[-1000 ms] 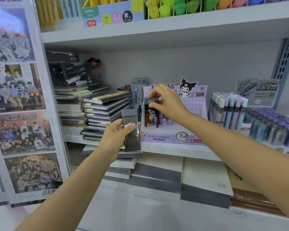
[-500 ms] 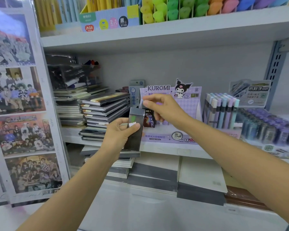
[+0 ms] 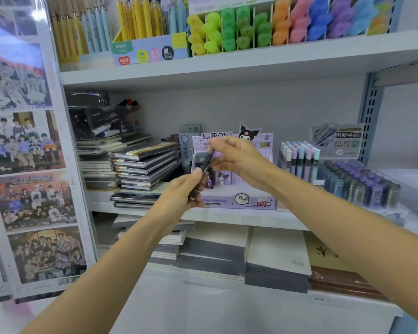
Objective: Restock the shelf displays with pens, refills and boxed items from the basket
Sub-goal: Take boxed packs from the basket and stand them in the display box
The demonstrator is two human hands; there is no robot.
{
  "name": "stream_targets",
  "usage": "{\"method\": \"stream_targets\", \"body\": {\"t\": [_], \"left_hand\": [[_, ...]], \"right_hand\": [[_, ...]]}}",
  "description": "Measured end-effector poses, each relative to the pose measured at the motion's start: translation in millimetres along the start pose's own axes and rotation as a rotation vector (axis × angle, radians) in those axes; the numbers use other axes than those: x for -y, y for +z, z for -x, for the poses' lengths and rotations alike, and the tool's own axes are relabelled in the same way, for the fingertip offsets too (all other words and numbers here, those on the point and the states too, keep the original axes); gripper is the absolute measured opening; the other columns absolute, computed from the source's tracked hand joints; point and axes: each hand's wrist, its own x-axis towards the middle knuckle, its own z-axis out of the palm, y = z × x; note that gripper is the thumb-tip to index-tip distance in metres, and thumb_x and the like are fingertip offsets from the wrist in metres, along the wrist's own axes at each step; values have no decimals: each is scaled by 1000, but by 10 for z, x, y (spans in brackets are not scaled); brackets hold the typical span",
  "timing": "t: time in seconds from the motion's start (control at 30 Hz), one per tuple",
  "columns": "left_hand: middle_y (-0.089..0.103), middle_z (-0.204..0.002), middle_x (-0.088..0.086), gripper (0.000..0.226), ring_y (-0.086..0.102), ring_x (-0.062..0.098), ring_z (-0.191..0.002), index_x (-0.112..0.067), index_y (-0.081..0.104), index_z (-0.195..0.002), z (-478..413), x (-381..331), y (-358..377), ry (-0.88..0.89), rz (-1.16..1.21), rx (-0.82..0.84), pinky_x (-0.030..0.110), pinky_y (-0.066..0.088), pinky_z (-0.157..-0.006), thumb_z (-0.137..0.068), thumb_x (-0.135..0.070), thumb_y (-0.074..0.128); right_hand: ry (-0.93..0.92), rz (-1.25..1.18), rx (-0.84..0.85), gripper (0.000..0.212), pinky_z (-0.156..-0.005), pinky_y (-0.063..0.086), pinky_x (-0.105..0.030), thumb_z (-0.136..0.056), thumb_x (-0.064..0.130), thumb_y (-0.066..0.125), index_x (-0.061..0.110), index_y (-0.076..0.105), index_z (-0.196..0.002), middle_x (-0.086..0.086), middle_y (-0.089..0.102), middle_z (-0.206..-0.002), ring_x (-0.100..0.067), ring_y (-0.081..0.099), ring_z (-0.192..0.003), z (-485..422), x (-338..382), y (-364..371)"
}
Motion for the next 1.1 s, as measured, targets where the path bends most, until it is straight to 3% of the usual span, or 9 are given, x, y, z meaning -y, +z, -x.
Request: {"method": "stream_targets", "body": {"t": [0.07,0.13,0.2,0.3,0.4,0.53,0.8,1.0,1.1], "left_hand": [[53,-71,-1,29,51,12,-65,-13,64,-92,-5,7,48,81,-122,-94,16,48,-58,-93,-41,56],[59,-80,-3,31,55,13,-72,-14,62,-108,-5,41,64,125,-206,-149,17,45,-59,-90,-40,62],[62,-100,-5,36,58,14,-83,-20,56,-120,-5,94,39,178,-369,-197,23,46,-69,-90,-41,62],[56,-124,1,46,54,18,-108,-17,48,-136,2,218,-69,332,-754,-207,35,46,-90,-95,-34,57],[48,-140,7,61,41,23,-130,-10,34,-148,9,388,-150,453,-1149,-103,34,33,-106,-95,-31,56],[16,-162,0,70,8,17,-150,-17,12,-155,-9,629,-212,404,-1547,-9,33,6,-120,-99,-46,42],[23,-159,2,69,11,18,-150,-15,17,-154,6,739,-239,489,-1580,-20,36,5,-121,-97,-38,47],[29,-156,2,67,16,20,-148,-16,22,-153,1,744,-239,495,-1582,-28,37,9,-121,-95,-35,48],[30,-155,2,67,18,20,-148,-16,23,-153,9,740,-230,501,-1596,-37,38,11,-121,-94,-33,49]], "right_hand": [[4,47,-38,43,-77,59,-29,-87,16,69,3,53,-125,-16,63,-109,-18,70,-79,22,-23,32],[3,72,-58,40,-71,59,-26,-85,3,70,1,56,-122,-14,65,-104,-17,71,-79,17,-37,40],[-15,142,-122,37,-73,59,-27,-85,-5,67,5,58,-120,-15,64,-115,-20,70,-90,-17,-49,-2],[-89,325,-273,46,-94,54,-41,-86,-4,66,7,55,-129,-14,60,-129,-25,61,-114,-92,-65,-105],[-190,454,-328,45,-92,55,-39,-85,-5,65,9,59,-127,-11,65,-121,-21,67,-103,-152,-114,-136],[-270,555,-357,39,-89,56,-36,-84,-5,66,14,65,-118,-4,70,-109,-18,69,-92,-242,-218,-100],[-373,741,-250,37,-92,53,-42,-83,1,69,13,66,-118,-4,71,-111,-21,68,-99,-357,-535,58],[-258,774,-79,40,-95,53,-34,-83,-5,69,8,65,-120,-6,66,-118,-18,66,-98,-487,-398,-34],[-310,941,-36,42,-93,49,-27,-87,3,67,11,62,-127,-6,63,-113,-14,59,-95,-492,-420,63]]}}
